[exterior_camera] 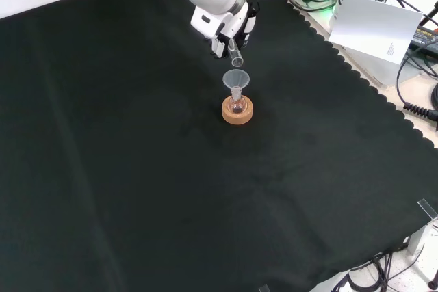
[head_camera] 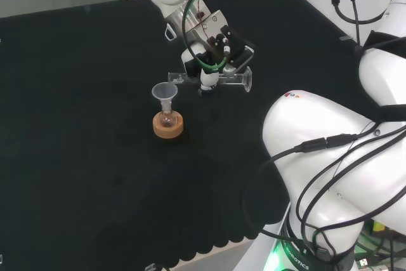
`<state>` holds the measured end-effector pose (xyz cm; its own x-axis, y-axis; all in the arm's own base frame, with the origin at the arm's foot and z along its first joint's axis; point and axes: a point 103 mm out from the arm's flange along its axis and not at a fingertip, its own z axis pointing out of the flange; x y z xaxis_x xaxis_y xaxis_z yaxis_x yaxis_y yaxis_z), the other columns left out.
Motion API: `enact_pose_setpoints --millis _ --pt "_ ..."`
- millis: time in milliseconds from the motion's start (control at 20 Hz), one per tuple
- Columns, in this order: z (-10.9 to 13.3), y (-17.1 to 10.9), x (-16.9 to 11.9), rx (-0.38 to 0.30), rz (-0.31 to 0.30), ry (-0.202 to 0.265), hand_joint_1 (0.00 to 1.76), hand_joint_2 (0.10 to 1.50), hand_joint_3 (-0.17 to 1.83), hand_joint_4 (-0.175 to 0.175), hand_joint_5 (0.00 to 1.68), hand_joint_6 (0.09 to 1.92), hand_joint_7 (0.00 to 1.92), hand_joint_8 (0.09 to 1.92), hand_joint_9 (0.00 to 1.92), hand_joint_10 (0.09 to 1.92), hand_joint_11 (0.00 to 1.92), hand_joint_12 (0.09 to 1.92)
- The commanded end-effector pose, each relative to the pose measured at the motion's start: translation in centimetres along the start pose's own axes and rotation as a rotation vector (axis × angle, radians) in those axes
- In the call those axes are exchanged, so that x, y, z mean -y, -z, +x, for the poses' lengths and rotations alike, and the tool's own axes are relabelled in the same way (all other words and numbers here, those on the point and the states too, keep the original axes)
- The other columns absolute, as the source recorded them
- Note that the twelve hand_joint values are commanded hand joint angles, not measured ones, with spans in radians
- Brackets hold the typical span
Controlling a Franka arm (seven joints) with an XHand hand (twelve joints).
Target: Pour the water from the graduated cylinder into the round-bottom flask.
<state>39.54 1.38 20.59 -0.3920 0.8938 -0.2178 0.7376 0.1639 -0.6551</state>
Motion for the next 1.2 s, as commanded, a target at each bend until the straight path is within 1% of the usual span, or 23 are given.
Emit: enact_pose_setpoints --millis 50,700,1050,1150,1200 --pt "-0.29 -0.02 0.06 0.015 0.021 -0.021 1.24 1.17 0.0 -0.175 0.85 1.18 0.88 1.19 1.42 0.19 1.22 0.74" --pt "-0.12 0.13 -0.01 0.055 0.04 -0.034 1.24 1.17 0.0 -0.175 0.85 1.18 0.88 1.19 1.42 0.19 1.22 0.74" --pt "0.1 0.46 -0.13 0.087 0.053 -0.051 1.24 1.17 0.0 -0.175 0.85 1.18 0.88 1.19 1.42 0.18 1.22 0.74" --pt "0.44 0.77 -0.21 0.101 0.061 -0.063 1.24 1.17 0.0 -0.175 0.85 1.18 0.88 1.19 1.42 0.18 1.22 0.74" --pt "0.1 0.64 -0.09 0.096 0.056 -0.061 1.24 1.17 0.0 -0.175 0.85 1.18 0.88 1.19 1.42 0.18 1.22 0.74"
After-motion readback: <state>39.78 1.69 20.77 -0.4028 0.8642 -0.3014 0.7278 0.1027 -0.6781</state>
